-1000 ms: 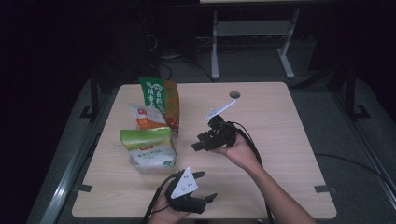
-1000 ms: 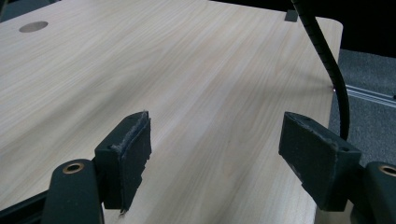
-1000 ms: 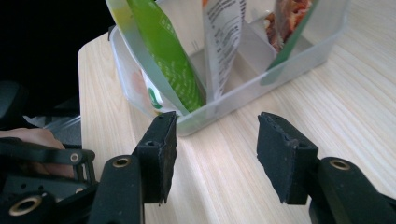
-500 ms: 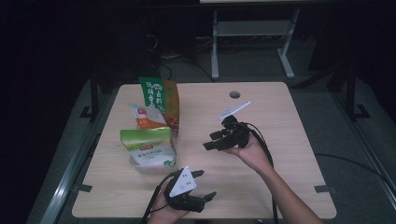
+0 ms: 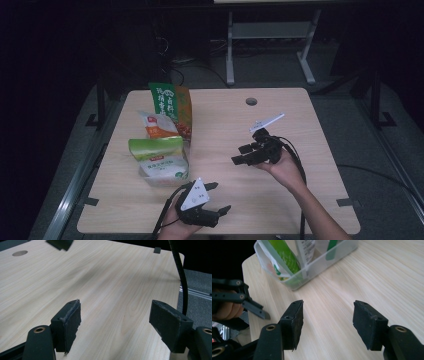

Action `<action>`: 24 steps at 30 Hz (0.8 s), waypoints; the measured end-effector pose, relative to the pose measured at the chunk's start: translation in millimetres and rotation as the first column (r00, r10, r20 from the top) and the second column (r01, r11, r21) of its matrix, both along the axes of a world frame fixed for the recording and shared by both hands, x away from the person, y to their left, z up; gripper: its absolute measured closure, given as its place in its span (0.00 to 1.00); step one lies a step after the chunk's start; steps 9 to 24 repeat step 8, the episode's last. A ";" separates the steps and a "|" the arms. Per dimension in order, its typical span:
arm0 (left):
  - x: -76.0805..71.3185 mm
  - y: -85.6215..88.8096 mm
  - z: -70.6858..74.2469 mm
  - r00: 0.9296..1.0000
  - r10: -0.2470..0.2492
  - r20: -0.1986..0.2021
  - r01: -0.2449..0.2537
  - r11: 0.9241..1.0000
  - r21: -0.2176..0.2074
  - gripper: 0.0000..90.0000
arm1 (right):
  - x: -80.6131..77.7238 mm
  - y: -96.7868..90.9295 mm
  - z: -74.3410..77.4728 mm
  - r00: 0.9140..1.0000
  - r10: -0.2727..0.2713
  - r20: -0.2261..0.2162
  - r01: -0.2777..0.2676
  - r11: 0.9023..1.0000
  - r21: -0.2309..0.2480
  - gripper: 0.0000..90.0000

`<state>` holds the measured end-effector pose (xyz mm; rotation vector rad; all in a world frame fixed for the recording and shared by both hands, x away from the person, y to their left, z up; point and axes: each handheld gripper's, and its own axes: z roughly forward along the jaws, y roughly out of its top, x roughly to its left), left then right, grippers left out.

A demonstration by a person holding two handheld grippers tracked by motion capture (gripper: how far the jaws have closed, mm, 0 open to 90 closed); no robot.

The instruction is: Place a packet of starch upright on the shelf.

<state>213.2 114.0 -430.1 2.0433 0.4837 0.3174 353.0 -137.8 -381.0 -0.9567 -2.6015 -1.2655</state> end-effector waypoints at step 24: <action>0.1 0.3 0.7 1.000 -0.003 -0.002 0.003 1.000 -0.003 0.28 | -18.3 -34.5 -8.2 0.998 -0.065 -0.007 0.065 0.998 0.004 0.43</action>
